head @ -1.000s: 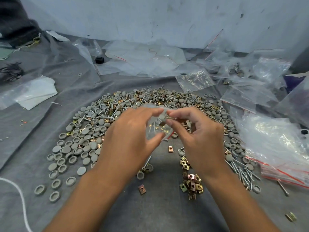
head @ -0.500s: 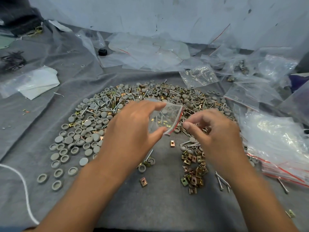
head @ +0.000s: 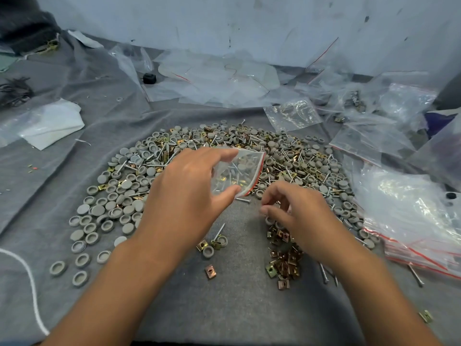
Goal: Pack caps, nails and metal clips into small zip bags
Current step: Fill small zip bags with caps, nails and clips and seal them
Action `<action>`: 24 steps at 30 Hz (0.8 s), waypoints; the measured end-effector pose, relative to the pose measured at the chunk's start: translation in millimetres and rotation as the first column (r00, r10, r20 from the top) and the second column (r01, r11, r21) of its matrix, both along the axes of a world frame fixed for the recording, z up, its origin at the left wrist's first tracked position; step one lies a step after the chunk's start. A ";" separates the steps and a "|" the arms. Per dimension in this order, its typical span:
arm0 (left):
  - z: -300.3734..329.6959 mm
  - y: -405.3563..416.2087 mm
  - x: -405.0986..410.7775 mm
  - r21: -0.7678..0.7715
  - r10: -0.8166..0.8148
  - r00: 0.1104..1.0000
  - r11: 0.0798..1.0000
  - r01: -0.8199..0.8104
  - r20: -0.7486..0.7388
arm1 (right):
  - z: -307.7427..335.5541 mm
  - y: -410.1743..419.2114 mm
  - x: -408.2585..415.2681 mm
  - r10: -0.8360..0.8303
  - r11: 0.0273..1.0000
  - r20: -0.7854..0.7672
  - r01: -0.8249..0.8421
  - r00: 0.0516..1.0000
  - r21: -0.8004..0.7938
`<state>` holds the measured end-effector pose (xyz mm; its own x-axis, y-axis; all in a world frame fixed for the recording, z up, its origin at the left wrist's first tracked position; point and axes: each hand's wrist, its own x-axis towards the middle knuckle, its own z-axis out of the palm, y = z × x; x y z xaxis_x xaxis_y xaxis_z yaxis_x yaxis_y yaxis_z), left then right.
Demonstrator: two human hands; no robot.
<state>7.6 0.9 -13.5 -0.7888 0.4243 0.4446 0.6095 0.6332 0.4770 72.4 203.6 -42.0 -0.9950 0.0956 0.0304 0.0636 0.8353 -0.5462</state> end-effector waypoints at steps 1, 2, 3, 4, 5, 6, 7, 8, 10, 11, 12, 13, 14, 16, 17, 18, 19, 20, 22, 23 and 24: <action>0.3 -0.3 0.1 -0.001 0.000 1.000 1.000 0.000 0.000 | 4.9 3.9 3.6 0.033 0.999 0.001 -0.033 0.999 -0.017; 0.5 -0.3 0.4 0.001 0.001 1.000 1.000 -0.001 -0.001 | 8.1 8.0 7.2 0.072 0.997 0.023 -0.072 0.997 0.023; 0.7 -0.2 0.8 0.003 0.002 1.000 1.000 -0.002 -0.002 | 9.5 11.5 10.6 0.101 0.990 0.072 -0.108 0.992 0.094; 0.9 0.2 1.2 0.005 0.002 1.000 1.000 -0.002 -0.004 | 10.1 13.6 13.4 0.120 0.976 0.129 -0.140 0.984 0.166; 1.0 0.6 1.3 0.007 0.003 1.000 1.000 -0.003 -0.008 | 9.6 14.2 15.2 0.124 0.963 0.175 -0.161 0.977 0.217; 1.0 1.2 1.6 0.008 0.005 1.000 1.000 -0.005 -0.010 | 8.4 14.1 16.4 0.119 0.955 0.201 -0.168 0.972 0.246; 1.1 1.7 2.0 0.006 0.007 1.000 1.000 -0.007 -0.011 | 7.7 12.2 16.8 0.110 0.950 0.213 -0.166 0.971 0.264; 1.1 2.0 2.6 0.004 0.008 1.000 1.000 -0.008 -0.011 | 6.9 9.5 16.8 0.102 0.946 0.219 -0.163 0.970 0.281; 1.0 3.1 3.7 0.004 0.002 1.000 1.000 -0.002 -0.007 | 6.0 4.3 14.9 0.085 0.941 0.214 -0.149 0.973 0.304; 1.1 3.6 4.2 0.006 -0.003 1.000 1.000 0.004 -0.004 | 5.5 2.4 13.9 0.074 0.941 0.208 -0.137 0.975 0.308; 1.0 3.9 4.5 0.010 -0.008 1.000 1.000 0.008 0.000 | 4.9 1.1 13.2 0.066 0.943 0.203 -0.128 0.977 0.308; 1.1 4.1 4.4 0.011 -0.009 1.000 1.000 0.009 0.001 | 4.3 0.4 12.8 0.062 0.942 0.196 -0.122 0.979 0.312; 0.9 4.1 4.3 0.010 -0.008 1.000 1.000 0.008 0.001 | 3.2 0.1 12.8 0.064 0.938 0.183 -0.122 0.981 0.325; 0.5 4.1 3.7 0.007 -0.005 1.000 1.000 0.006 -0.001 | 1.6 0.2 13.5 0.071 0.930 0.167 -0.125 0.983 0.346; 0.1 4.0 3.5 0.005 -0.005 1.000 1.000 0.005 -0.002 | 0.8 0.2 13.7 0.072 0.930 0.169 -0.128 0.983 0.344; -0.3 4.1 3.4 0.004 -0.006 1.000 1.000 0.006 -0.004 | 0.0 0.2 13.8 0.074 0.931 0.173 -0.130 0.982 0.341; -0.6 4.1 3.2 0.004 -0.005 1.000 1.000 0.005 -0.007 | -0.1 0.0 13.5 0.072 0.933 0.178 -0.130 0.981 0.336; -0.9 4.2 3.2 0.005 -0.004 1.000 1.000 0.004 -0.009 | 0.0 -0.1 12.9 0.068 0.936 0.182 -0.126 0.981 0.328; -1.5 4.2 2.9 0.005 -0.002 1.000 1.000 0.002 -0.010 | 1.5 0.5 10.8 0.049 0.947 0.189 -0.106 0.981 0.304; -1.9 4.2 2.5 0.003 -0.002 1.000 1.000 0.002 -0.010 | 2.6 0.6 9.6 0.035 0.951 0.198 -0.093 0.980 0.294; -2.4 3.9 2.2 -0.001 -0.002 1.000 1.000 0.002 -0.010 | 3.7 0.6 8.9 0.022 0.954 0.211 -0.084 0.977 0.287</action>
<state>9.7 4.8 -16.0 -0.7834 0.4263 0.4523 0.6156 0.6324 0.4702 81.3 204.2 -38.2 -0.9862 0.0600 -0.1541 0.0987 0.9612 -0.2576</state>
